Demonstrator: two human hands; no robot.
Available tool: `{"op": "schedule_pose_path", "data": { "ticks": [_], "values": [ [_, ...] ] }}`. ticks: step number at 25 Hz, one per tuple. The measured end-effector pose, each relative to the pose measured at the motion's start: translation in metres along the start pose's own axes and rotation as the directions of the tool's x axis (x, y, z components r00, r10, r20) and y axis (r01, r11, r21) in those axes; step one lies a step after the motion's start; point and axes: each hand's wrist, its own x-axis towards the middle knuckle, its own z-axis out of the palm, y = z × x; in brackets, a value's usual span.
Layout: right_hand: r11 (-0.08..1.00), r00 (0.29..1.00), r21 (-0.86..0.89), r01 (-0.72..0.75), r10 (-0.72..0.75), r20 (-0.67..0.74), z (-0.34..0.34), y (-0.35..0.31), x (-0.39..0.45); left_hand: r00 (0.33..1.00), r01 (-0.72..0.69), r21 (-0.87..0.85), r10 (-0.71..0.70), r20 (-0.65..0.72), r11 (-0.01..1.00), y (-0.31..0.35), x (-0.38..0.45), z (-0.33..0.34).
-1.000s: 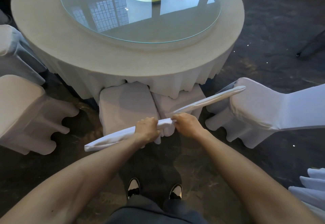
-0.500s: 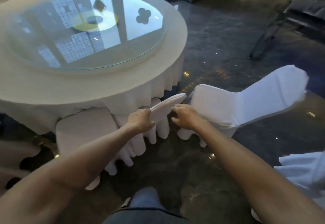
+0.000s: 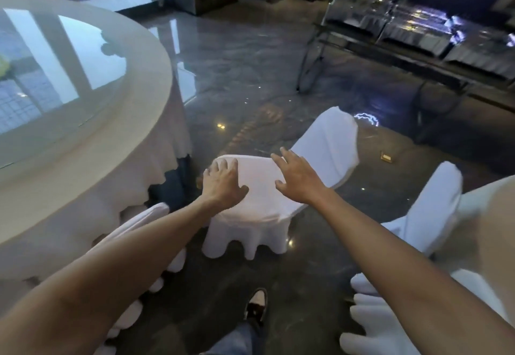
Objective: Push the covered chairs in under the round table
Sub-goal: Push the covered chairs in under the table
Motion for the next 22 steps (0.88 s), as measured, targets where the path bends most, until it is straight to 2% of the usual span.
{"op": "schedule_pose_path", "data": {
  "ticks": [6, 10, 13, 18, 20, 22],
  "values": [
    [0.999, 0.999, 0.027, -0.041, 0.041, 0.013, -0.006, 0.141, 0.069, 0.994, -0.008, -0.123, 0.021, 0.107, 0.992, 0.114, 0.137, 0.024],
    [0.999, 0.996, 0.033, -0.032, 0.029, 0.085, -0.002, 0.228, 0.108, 0.966, -0.058, -0.266, 0.121, 0.229, 0.962, 0.180, 0.197, 0.039],
    [0.999, 0.987, 0.046, 0.007, -0.014, 0.163, 0.003, 0.290, 0.135, 0.955, -0.028, -0.301, 0.115, 0.272, 0.953, 0.218, 0.232, 0.061],
    [0.973, 0.948, -0.002, 0.232, -0.226, 0.226, 0.024, 0.399, 0.194, 0.952, 0.152, -0.344, -0.044, 0.302, 0.926, 0.297, 0.272, 0.122],
    [0.926, 0.885, 0.044, 0.376, -0.373, 0.278, 0.033, 0.438, 0.215, 0.943, 0.249, -0.382, -0.133, 0.306, 0.890, 0.335, 0.283, 0.137],
    [0.845, 0.791, 0.127, 0.520, -0.532, 0.302, 0.035, 0.465, 0.233, 0.917, 0.362, -0.411, -0.240, 0.319, 0.837, 0.366, 0.294, 0.149]
  ]
}}
